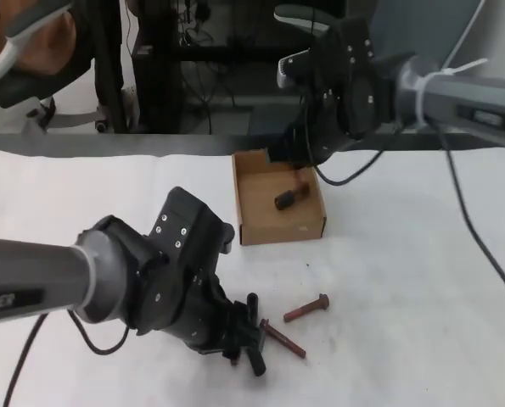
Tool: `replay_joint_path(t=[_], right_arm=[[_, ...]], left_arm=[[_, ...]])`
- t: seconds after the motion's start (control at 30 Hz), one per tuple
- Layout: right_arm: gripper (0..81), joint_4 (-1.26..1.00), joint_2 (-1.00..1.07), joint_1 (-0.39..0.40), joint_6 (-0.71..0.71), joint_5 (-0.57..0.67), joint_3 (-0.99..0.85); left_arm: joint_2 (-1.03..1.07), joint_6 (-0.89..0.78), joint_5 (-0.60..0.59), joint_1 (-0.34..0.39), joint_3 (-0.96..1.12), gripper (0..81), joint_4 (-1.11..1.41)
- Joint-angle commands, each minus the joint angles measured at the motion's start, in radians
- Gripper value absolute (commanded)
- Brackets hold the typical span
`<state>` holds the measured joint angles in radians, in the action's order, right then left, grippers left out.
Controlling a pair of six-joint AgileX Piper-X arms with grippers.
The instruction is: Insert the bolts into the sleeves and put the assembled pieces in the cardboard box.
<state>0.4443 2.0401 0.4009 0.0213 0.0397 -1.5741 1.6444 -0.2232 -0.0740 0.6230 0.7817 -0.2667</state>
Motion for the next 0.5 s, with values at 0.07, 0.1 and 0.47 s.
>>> replay_joint_path(t=[0.07,0.1,0.47], right_arm=[[70.0,0.009,0.012,-0.003,-0.007,0.021,-0.043],[70.0,0.006,0.009,-0.003,-0.008,0.022,-0.043],[64.7,-0.001,-0.056,-0.003,0.005,0.034,-0.043]], left_arm=[[0.004,0.007,0.000,0.005,0.013,58.9,0.069],[0.006,0.007,0.003,0.005,0.013,58.4,0.092],[0.108,0.068,0.065,0.005,0.083,57.8,0.143]])
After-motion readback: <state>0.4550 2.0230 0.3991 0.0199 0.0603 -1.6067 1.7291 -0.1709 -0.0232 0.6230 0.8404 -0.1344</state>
